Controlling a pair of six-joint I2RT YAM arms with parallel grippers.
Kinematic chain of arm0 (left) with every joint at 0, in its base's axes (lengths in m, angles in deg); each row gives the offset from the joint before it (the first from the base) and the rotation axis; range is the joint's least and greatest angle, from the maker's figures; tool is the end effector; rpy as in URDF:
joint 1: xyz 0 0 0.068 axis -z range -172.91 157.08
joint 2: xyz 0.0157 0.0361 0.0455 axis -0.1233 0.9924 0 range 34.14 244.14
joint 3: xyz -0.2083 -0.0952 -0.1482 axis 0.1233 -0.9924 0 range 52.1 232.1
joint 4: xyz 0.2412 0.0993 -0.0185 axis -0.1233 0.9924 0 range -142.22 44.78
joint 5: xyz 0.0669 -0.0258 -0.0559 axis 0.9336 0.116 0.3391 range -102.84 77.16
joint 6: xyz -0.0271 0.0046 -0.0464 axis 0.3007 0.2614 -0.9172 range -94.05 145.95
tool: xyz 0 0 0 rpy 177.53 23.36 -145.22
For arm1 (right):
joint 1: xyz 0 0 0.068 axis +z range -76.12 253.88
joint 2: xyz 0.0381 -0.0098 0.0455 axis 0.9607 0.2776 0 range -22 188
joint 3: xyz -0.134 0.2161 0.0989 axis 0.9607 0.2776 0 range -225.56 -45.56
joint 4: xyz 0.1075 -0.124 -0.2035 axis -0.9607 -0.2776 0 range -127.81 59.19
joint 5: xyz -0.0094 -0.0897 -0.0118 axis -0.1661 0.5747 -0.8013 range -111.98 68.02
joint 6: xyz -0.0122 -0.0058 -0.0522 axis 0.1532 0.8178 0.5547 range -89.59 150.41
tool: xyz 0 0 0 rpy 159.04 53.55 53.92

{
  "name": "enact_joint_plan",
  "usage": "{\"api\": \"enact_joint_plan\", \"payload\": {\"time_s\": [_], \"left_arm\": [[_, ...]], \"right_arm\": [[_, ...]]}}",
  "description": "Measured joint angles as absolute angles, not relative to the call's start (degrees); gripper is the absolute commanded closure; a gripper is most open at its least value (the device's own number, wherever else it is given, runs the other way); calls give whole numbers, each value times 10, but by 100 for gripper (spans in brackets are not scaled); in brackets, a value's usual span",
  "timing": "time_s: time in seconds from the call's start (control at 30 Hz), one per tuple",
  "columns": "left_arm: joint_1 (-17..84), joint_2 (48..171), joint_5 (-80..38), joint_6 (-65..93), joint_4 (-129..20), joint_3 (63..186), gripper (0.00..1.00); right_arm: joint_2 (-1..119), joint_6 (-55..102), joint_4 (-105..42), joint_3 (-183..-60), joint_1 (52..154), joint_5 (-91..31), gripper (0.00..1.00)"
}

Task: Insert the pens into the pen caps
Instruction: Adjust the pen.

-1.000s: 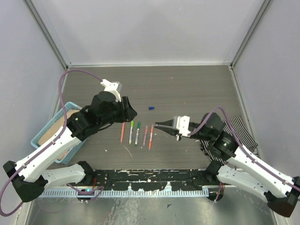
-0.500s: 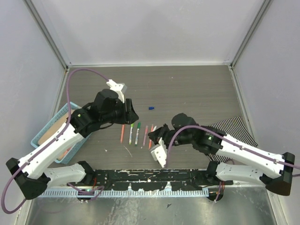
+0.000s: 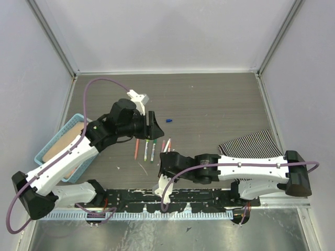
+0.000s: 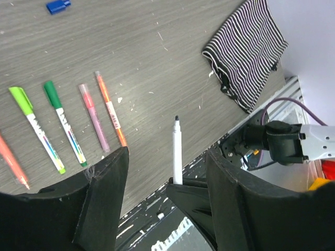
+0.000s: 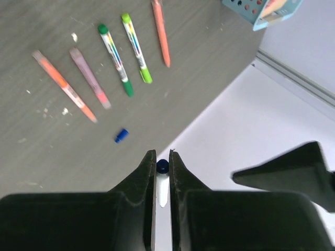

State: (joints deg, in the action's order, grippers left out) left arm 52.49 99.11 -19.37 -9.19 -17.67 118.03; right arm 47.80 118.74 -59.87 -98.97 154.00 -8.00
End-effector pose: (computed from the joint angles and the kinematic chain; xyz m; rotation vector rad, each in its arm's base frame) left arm 0.1681 -0.1762 0.3562 0.2762 2.2883 -0.8991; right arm 0.0525 0.2516 0.2724 -2.3355 0.3554 -0.3578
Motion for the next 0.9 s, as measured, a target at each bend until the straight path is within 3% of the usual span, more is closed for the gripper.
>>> {"api": "enact_joint_plan", "payload": {"time_s": [0.5, 0.73, 0.9], "left_arm": [[538, 1014, -252, -94, -253, 1129, 34], [549, 1020, -272, -104, -286, 1109, 45], [559, 1029, -284, -112, -301, 1101, 59]], "right_arm": [[481, 1245, -580, -990, 1568, -4, 99], [480, 1236, -580, -990, 1568, -6, 99], [473, 1232, -577, -990, 1568, -6, 99]]}}
